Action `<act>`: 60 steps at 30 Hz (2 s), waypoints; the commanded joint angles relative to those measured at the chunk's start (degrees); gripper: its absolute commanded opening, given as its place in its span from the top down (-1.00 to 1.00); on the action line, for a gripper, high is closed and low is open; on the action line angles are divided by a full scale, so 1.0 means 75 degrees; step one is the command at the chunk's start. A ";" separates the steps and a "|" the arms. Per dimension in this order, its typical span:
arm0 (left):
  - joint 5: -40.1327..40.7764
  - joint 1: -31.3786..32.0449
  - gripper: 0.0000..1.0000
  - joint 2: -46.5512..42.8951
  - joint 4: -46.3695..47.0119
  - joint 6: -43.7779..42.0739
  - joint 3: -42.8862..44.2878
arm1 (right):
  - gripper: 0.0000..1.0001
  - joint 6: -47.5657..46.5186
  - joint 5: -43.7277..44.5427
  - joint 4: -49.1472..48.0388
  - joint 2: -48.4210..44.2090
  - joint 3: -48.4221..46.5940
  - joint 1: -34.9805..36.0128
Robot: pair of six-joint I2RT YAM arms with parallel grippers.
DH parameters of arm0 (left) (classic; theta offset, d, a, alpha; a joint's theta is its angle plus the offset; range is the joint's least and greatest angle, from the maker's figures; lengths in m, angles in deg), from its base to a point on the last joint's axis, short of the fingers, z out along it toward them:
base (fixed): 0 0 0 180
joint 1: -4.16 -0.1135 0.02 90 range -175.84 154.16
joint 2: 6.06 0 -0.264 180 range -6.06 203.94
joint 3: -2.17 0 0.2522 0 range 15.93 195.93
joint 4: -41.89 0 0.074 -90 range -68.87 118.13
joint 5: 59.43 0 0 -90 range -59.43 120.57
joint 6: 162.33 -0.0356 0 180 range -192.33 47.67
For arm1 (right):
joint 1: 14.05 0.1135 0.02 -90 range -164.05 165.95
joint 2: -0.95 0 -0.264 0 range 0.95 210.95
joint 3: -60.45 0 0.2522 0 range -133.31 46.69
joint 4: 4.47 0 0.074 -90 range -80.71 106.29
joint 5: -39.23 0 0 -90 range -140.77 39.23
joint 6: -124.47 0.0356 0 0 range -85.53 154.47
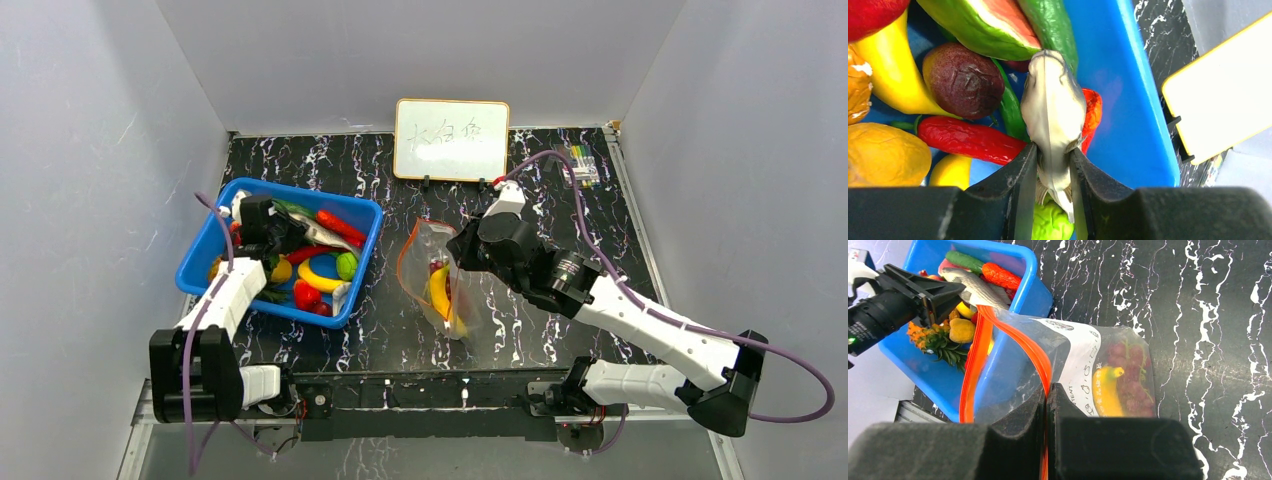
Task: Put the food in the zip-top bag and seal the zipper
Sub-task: Pick up the fake fish from the bin, then place the fake fish in the zipper food storage bag.
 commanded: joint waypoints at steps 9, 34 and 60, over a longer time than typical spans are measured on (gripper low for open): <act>-0.0614 -0.0011 0.71 -0.1850 -0.1318 -0.1595 0.0804 | 1.00 0.0126 0.0272 -0.1157 0.0255 -0.0147 -0.0041; -0.4163 0.0951 0.86 -0.2677 -0.1522 -0.1869 0.2175 | 1.00 0.0265 0.0469 -0.1443 0.1962 -0.1177 -0.0047; -0.4768 0.1738 0.99 -0.2495 -0.0184 -0.1245 0.2125 | 1.00 0.0008 -0.0523 -0.1988 0.1991 -0.1117 -0.0038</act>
